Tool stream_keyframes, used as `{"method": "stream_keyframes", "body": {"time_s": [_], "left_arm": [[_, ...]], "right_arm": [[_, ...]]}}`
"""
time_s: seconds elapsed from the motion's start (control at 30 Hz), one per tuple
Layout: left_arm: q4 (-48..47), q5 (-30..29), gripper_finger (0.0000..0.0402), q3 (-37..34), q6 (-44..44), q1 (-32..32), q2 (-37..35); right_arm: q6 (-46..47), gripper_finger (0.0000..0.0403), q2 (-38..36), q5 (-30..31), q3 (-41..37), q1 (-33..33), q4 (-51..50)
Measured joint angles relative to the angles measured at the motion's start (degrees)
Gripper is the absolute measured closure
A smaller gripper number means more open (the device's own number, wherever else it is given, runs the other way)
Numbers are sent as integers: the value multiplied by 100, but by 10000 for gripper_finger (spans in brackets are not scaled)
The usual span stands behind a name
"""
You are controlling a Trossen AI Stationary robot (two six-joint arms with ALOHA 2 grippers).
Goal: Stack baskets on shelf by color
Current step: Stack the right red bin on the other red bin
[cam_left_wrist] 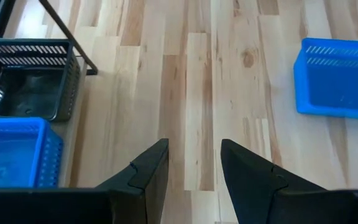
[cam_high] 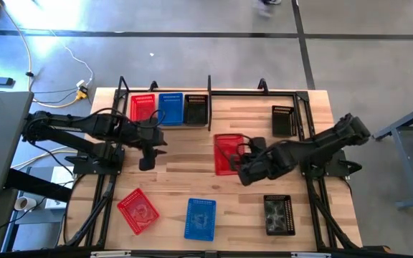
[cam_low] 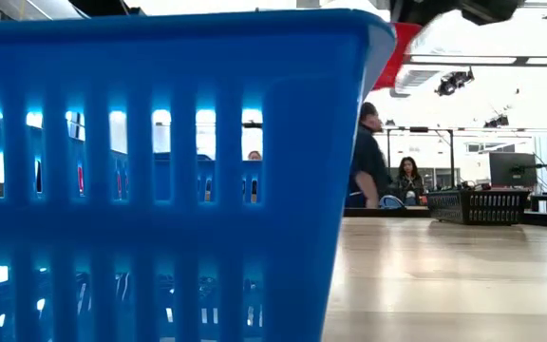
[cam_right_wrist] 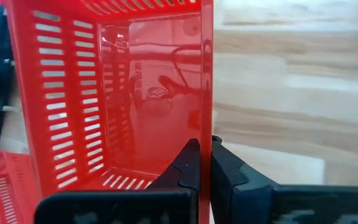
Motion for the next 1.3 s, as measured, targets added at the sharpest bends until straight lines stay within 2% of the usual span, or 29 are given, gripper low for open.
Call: {"method": "stream_keyframes", "body": {"time_s": [0.27,0.5,0.73,0.9,1.13,1.3], "left_arm": [[-4,-279,265,0,-285,-401,0],[-6,-434,265,0,-597,-813,0],[140,-592,265,0,-779,-1246,6],[692,-632,265,-2,-756,-1489,53],[1530,-898,265,2,-140,-1658,304],[1789,-1164,265,0,169,-1681,679]], "right_arm": [[-1110,403,883,67,1232,-385,-54],[-1638,403,1446,71,1932,-655,-43],[-1740,403,1755,164,2000,-801,468],[-1856,403,2005,218,2003,-891,982],[-1896,403,2194,117,2003,-1019,1289],[-1899,403,2193,98,2003,-1107,1305]]}}
